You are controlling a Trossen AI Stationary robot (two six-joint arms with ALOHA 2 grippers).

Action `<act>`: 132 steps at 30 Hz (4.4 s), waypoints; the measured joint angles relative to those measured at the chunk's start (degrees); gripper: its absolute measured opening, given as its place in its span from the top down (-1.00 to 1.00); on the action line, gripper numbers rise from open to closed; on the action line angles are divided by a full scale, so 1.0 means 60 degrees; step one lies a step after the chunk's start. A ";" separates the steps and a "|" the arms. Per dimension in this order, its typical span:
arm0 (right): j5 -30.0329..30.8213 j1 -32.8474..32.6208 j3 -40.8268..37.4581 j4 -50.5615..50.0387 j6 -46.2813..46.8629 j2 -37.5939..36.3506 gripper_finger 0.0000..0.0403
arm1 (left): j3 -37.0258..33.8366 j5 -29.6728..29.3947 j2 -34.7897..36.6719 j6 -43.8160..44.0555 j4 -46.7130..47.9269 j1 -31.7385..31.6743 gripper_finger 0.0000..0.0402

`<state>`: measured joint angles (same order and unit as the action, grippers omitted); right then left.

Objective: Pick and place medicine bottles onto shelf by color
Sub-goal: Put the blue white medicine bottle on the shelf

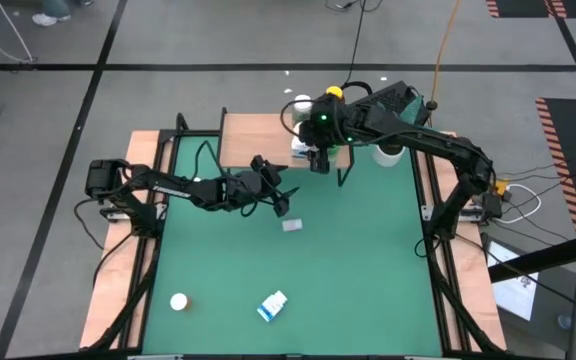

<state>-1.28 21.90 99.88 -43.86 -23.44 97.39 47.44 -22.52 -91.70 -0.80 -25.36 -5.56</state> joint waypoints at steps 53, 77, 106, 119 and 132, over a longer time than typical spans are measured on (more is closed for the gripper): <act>-0.0250 -0.3710 -1.3841 1.5963 0.1843 -0.4625 -0.28 | -0.0004 0.2662 0.0616 0.3151 0.5277 0.2549 -0.75; -0.2728 -0.4111 -0.9962 1.5227 0.2707 0.0283 -0.28 | 0.0000 0.1672 0.0619 0.3727 0.5758 0.4113 -0.75; -0.3789 -0.5942 -0.6962 1.4624 0.4627 0.3251 -0.28 | 0.0000 0.2007 0.0619 0.4256 0.6221 0.4375 -0.75; -0.2269 -0.6735 -0.6415 1.4634 0.4989 0.4449 -0.28 | 0.0000 0.0697 0.0619 0.5435 0.5689 0.5472 -0.75; -0.1752 -0.7044 -0.6419 1.4549 0.4482 0.4442 -0.14 | 0.0000 0.0318 0.0619 0.5991 0.5719 0.6317 -0.75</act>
<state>-11.79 -20.36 61.36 43.44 3.45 124.05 47.44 -20.62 -87.99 35.15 8.95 32.34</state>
